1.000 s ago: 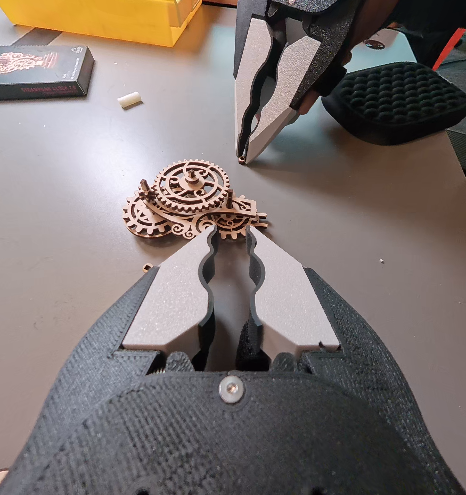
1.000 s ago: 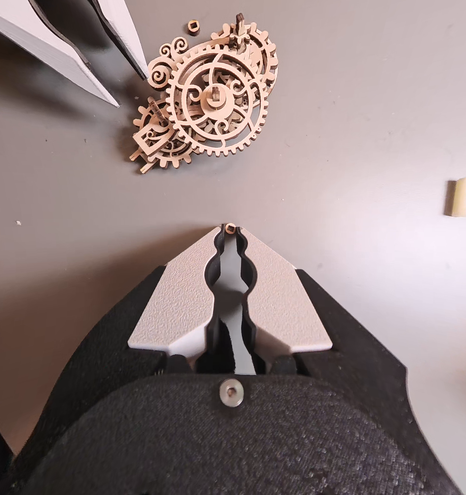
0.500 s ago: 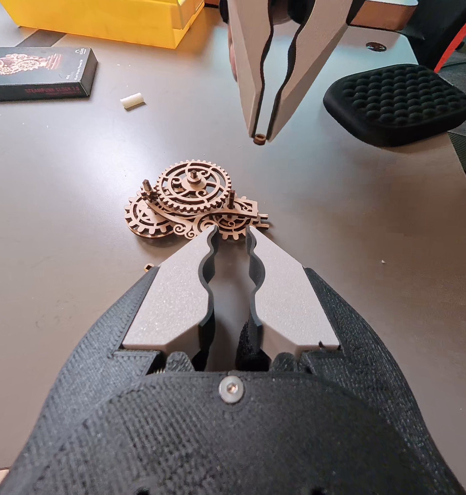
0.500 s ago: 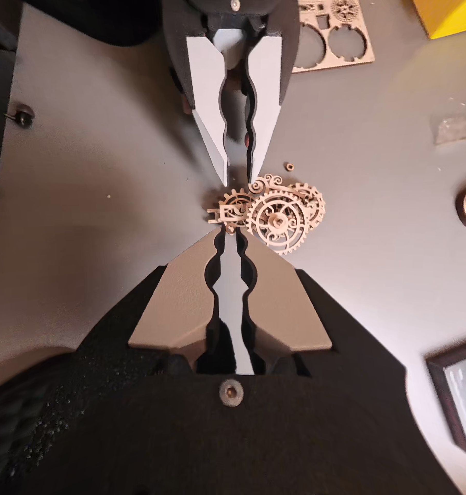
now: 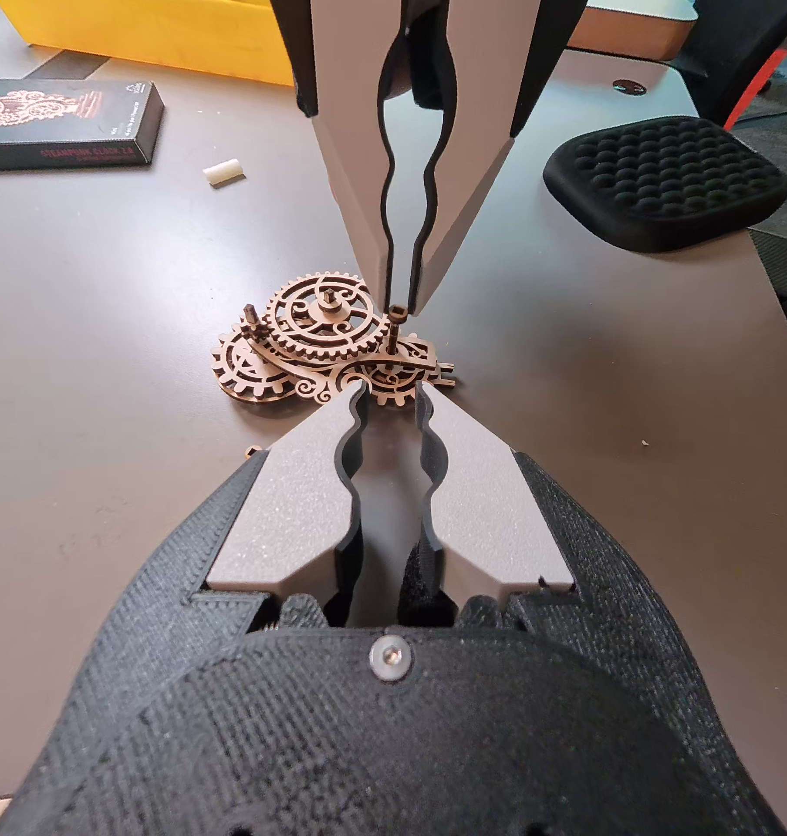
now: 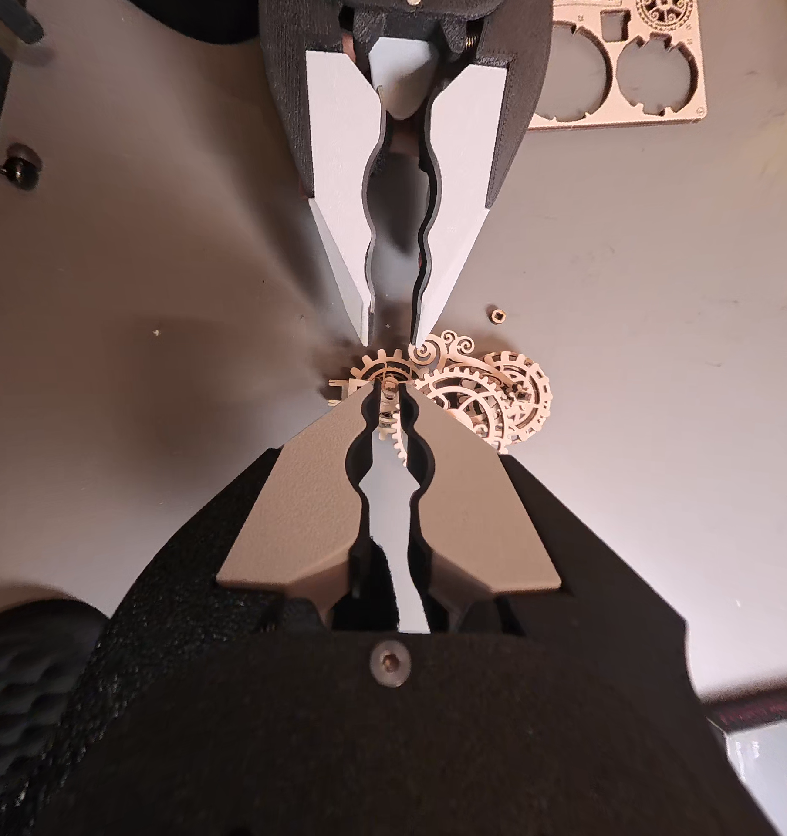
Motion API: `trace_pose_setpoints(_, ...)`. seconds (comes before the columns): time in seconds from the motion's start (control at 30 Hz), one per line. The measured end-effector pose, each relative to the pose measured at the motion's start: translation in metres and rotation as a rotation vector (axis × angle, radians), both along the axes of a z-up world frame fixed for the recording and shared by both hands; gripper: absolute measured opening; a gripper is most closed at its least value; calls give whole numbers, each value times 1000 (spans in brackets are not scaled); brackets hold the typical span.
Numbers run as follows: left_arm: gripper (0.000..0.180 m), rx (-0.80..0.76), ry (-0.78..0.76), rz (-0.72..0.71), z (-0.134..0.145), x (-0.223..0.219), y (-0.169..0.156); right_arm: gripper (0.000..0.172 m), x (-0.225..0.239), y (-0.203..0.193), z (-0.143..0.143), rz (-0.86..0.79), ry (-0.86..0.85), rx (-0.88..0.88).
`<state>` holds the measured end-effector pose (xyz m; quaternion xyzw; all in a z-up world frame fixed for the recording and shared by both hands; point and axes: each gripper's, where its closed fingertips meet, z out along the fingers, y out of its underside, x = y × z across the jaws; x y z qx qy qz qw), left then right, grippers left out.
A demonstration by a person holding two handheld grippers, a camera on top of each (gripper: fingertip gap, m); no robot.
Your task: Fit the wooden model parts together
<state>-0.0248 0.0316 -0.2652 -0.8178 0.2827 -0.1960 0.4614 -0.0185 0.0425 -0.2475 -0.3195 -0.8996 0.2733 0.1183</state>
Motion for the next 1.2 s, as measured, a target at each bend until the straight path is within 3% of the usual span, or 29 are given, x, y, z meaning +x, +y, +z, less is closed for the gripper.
trace_pose_setpoints(1.2, 18, -7, -6, -13, -1, 3, -1, 7, 3, 4, -21, 143, -87, 144)
